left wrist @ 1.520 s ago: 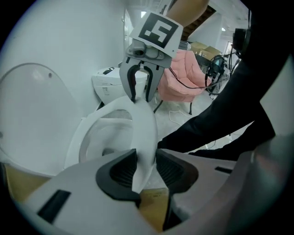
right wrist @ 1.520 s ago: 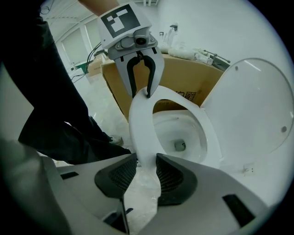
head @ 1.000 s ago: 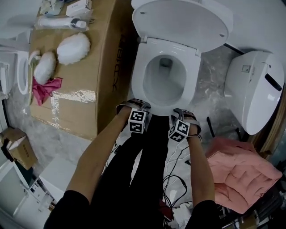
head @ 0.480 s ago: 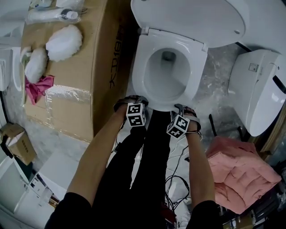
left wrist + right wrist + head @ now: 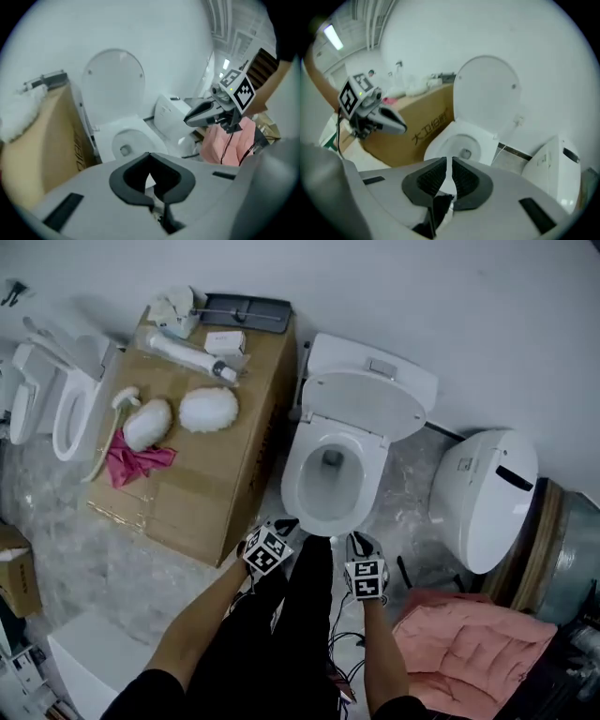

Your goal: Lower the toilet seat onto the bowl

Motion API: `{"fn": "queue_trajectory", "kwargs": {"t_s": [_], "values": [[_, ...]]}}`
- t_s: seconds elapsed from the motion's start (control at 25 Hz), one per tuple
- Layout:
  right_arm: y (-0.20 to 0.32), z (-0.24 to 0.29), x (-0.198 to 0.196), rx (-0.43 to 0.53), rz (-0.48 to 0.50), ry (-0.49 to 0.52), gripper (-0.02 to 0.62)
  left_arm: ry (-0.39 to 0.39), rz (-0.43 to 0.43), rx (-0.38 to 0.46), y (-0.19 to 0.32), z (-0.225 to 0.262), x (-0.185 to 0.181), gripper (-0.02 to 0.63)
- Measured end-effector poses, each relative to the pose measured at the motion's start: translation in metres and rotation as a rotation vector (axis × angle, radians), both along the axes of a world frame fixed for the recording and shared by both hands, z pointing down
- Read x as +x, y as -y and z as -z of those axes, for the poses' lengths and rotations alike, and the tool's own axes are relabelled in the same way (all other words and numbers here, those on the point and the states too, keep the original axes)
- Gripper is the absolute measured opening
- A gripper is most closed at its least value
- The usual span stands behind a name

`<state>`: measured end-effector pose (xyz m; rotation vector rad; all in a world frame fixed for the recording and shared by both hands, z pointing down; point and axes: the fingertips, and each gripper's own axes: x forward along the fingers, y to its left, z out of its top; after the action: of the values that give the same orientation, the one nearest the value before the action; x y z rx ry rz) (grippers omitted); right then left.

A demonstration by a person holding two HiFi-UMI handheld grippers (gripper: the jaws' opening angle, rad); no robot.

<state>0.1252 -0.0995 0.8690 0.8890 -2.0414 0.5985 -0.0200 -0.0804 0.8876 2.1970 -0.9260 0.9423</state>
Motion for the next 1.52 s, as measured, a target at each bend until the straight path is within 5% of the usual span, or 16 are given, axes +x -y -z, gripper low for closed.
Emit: {"fn": "queue_trajectory", "kwargs": {"t_s": [0.2,0.36,0.56,0.84,1.52], "values": [[0.004,0.205,-0.010,0.242,-0.267,0.214,0.046,-0.023,0.143,0.301,-0.005,0.195,-0.033,0.009],[-0.020,0.330,-0.017,0.424,-0.311,0.285,0.044,-0.137,0.234,0.494,-0.016,0.338,-0.042,0.009],[-0.066,0.414,-0.024,0.549,-0.360,0.365,0.044,-0.227,0.263,0.646,-0.048,0.443,-0.037,0.009],[-0.113,0.459,-0.029,0.653,-0.364,0.391,0.043,-0.270,0.336,0.684,-0.086,0.475,-0.033,0.009],[-0.121,0.453,-0.008,0.639,-0.313,0.425,0.035,-0.215,0.356,0.696,-0.104,0.476,0.001,0.009]]}}
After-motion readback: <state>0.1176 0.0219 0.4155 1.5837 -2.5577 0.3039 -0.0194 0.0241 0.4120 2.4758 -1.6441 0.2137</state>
